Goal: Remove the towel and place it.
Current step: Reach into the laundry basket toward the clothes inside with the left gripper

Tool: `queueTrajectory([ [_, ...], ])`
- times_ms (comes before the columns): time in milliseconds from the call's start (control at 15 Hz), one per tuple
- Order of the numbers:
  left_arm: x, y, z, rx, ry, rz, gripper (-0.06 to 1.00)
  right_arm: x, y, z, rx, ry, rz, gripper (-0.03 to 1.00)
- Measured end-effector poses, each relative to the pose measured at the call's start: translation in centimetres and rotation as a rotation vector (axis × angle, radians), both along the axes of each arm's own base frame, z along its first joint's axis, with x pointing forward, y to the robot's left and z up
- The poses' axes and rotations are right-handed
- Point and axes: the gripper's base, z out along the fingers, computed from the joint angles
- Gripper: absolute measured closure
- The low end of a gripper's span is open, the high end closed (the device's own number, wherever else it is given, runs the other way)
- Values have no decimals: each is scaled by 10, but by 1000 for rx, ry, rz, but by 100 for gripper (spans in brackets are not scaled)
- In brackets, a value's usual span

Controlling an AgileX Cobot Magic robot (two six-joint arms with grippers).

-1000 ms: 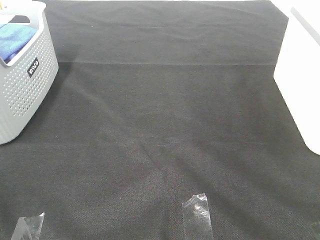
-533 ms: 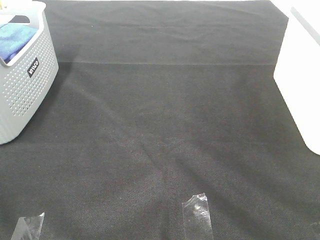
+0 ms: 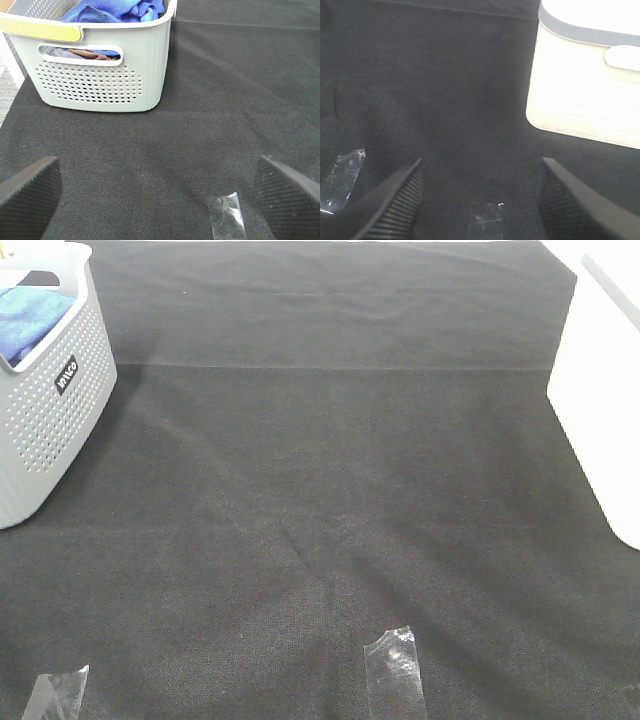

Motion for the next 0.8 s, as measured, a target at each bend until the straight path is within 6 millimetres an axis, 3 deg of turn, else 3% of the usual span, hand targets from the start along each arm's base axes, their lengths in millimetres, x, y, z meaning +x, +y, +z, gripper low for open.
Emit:
queueTrajectory([
  [800, 0, 0, 0, 0, 0, 0, -5, 0, 0, 0, 0, 0, 0, 31],
])
